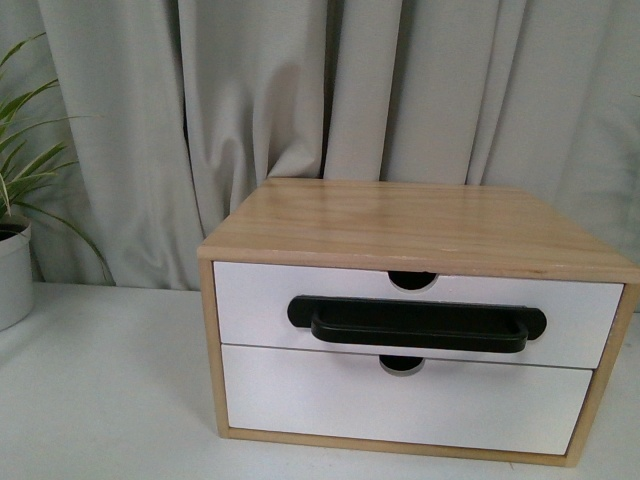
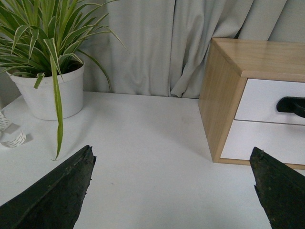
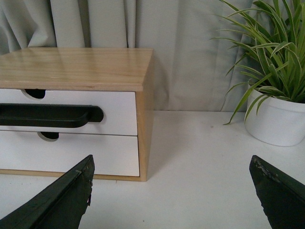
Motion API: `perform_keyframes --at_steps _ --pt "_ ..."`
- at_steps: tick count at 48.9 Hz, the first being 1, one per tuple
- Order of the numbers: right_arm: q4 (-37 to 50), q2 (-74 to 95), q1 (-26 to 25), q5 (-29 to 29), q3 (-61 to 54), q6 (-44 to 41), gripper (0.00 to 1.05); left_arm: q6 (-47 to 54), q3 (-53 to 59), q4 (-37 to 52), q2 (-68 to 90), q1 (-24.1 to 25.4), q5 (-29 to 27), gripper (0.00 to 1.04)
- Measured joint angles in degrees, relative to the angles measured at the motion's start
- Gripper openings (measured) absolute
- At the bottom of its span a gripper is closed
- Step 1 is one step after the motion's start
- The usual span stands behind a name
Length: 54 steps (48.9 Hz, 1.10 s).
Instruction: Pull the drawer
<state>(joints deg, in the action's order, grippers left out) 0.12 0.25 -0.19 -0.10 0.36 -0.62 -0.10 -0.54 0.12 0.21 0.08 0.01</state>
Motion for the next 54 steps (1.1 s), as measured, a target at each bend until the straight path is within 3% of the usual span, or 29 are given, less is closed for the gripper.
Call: perform_keyframes --at_steps 54 --pt "0.00 0.00 0.00 0.00 0.00 0.00 0.96 0.00 0.00 0.00 0.00 0.00 0.00 0.98"
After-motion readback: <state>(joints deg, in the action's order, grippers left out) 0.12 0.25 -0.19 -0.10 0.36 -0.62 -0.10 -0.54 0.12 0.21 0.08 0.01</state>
